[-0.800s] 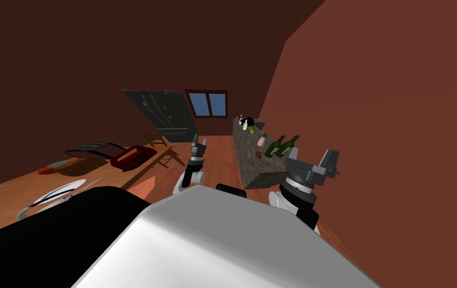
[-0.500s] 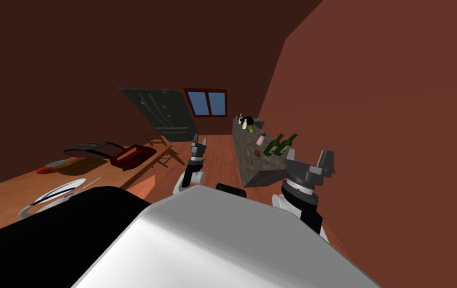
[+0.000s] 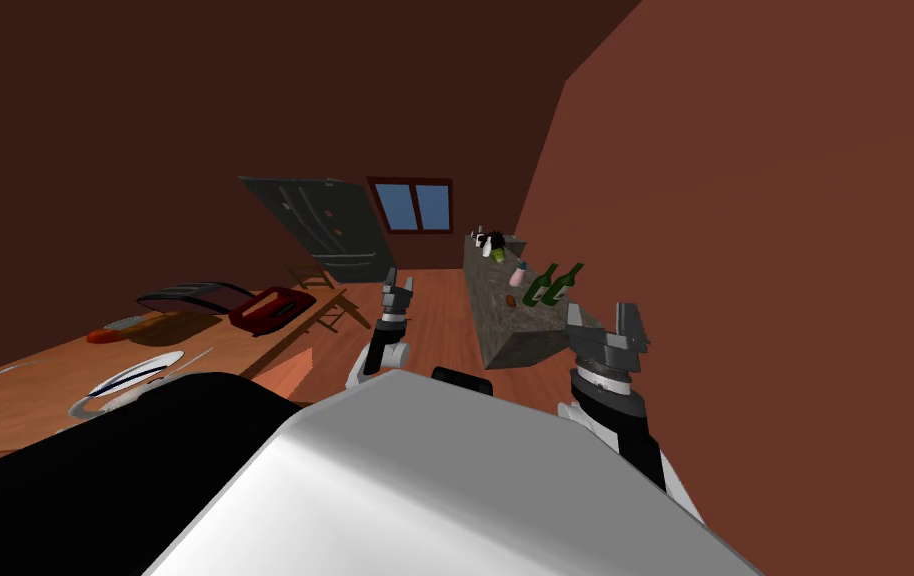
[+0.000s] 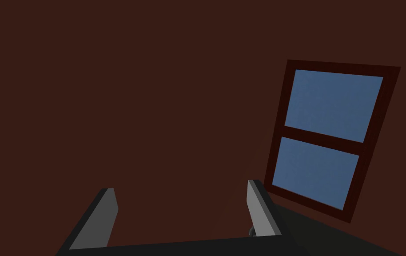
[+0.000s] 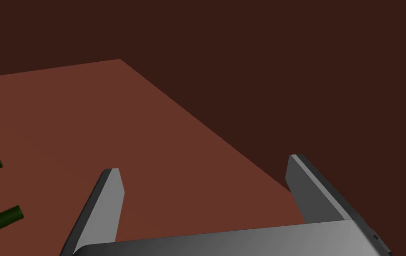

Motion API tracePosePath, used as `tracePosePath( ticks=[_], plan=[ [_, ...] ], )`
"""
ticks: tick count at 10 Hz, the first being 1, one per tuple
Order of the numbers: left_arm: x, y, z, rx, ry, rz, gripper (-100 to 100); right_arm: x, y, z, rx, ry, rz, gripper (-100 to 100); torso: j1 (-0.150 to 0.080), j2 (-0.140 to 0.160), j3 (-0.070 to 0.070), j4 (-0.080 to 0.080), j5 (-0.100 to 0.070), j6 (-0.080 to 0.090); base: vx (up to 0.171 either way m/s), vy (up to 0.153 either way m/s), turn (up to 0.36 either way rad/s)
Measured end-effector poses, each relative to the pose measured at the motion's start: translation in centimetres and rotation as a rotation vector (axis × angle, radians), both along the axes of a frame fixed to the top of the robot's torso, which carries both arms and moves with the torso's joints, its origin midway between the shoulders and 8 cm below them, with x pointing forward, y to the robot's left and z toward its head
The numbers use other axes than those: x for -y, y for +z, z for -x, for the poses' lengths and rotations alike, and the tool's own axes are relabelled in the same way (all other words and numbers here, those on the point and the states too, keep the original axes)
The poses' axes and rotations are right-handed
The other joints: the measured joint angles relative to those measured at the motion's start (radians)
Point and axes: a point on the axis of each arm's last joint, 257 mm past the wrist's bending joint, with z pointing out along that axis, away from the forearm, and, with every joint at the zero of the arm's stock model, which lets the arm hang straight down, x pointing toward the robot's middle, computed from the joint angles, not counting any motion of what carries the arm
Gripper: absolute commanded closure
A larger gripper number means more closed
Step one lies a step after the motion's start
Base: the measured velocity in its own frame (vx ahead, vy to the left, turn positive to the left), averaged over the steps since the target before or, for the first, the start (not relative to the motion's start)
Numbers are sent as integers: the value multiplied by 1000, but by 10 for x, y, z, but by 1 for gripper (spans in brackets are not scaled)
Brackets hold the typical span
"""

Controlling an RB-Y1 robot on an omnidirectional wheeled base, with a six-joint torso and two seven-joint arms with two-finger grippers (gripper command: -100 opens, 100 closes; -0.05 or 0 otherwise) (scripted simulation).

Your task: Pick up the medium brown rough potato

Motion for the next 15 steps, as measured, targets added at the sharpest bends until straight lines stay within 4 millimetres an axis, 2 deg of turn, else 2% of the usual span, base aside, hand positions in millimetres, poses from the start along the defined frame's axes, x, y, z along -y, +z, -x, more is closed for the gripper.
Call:
tracePosePath(
  ticks=[8, 15],
  plan=[
    [0, 0, 0, 0, 0, 0, 0, -19, -35, -14, -195, 75, 191, -100, 1, -4, -2, -1, 0, 0, -59, -11, 8],
    [0, 0, 0, 0, 0, 0, 0, -43, -80, -20, -382, 143, 371, -100, 1, -5, -3, -1, 0, 0, -34, -15, 22]
  ],
)
